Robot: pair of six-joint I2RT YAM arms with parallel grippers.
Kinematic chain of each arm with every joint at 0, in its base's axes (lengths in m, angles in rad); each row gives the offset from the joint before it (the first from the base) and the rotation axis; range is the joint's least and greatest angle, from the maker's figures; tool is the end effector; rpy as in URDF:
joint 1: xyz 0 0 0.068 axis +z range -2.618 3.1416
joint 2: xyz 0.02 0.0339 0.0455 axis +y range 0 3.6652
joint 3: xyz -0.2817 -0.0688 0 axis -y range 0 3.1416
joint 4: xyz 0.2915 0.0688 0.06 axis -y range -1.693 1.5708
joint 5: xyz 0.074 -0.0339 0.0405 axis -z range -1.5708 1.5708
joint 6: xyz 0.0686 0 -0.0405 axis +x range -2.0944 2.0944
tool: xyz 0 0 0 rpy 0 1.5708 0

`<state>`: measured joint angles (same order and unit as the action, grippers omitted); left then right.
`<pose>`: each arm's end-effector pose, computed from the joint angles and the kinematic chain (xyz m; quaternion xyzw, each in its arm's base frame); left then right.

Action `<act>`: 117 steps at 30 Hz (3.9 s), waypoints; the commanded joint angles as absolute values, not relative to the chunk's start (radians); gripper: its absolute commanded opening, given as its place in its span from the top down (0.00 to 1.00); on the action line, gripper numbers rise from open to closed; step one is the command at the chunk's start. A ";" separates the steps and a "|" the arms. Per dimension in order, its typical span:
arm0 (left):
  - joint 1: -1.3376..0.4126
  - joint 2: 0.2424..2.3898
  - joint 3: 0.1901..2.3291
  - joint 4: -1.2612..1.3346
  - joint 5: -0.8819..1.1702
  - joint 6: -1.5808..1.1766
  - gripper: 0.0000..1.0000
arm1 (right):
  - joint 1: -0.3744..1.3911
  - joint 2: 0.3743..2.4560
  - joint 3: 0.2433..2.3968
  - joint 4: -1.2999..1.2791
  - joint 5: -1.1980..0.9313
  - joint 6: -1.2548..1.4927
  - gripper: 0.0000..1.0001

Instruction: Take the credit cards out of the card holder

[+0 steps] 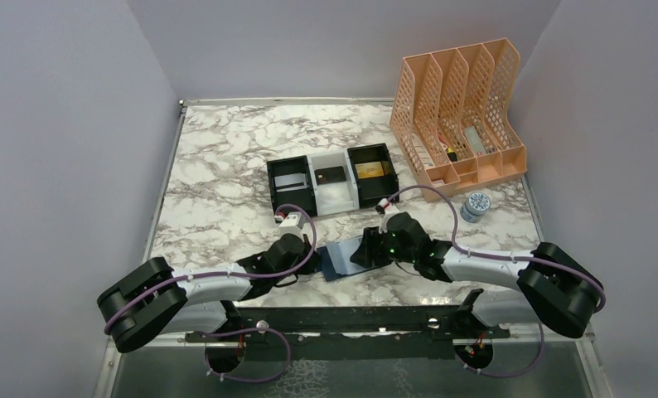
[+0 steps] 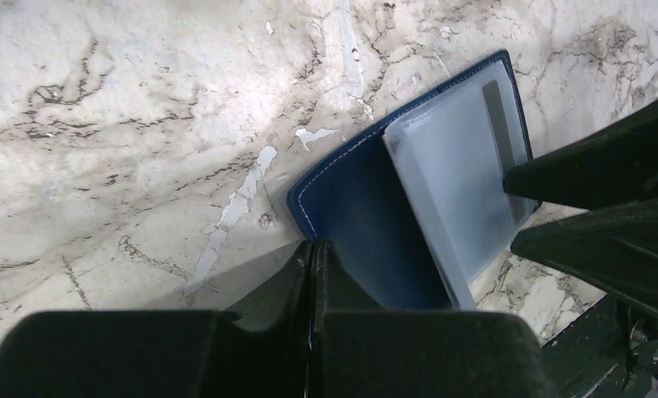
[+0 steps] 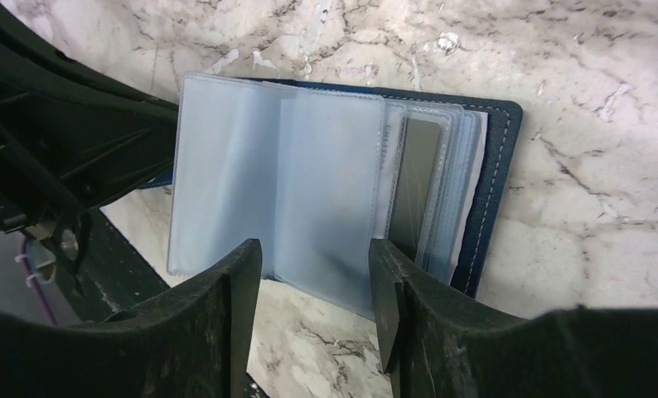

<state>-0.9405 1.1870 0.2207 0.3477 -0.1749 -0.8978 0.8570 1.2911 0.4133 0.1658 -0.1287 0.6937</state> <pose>0.1540 -0.1908 0.0869 -0.0211 0.8860 -0.3159 0.3386 0.1781 0.2190 0.1055 -0.1007 0.9021 0.3326 0.2558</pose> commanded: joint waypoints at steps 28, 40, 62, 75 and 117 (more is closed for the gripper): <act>-0.953 1.171 0.200 0.231 -0.139 -0.880 1.00 | 0.723 1.203 0.468 0.011 -0.200 0.642 0.46; -0.953 1.140 0.209 0.212 -0.123 -0.812 1.00 | 0.701 1.261 0.411 0.091 -0.360 0.607 0.46; -0.953 1.172 0.270 0.137 -0.167 -0.749 1.00 | 0.700 1.305 0.469 0.013 -0.489 0.518 0.49; -0.953 1.263 0.278 0.200 -0.137 -0.758 1.00 | 0.701 1.288 0.508 0.006 -0.601 0.512 0.46; -0.953 1.046 0.394 0.197 -0.008 -0.788 0.46 | 0.769 1.359 0.431 0.252 -0.403 0.766 0.64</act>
<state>-0.9497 0.9714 0.3580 0.0826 -0.1078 -0.8124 0.7658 1.3239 0.4648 0.1375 -0.3653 0.7086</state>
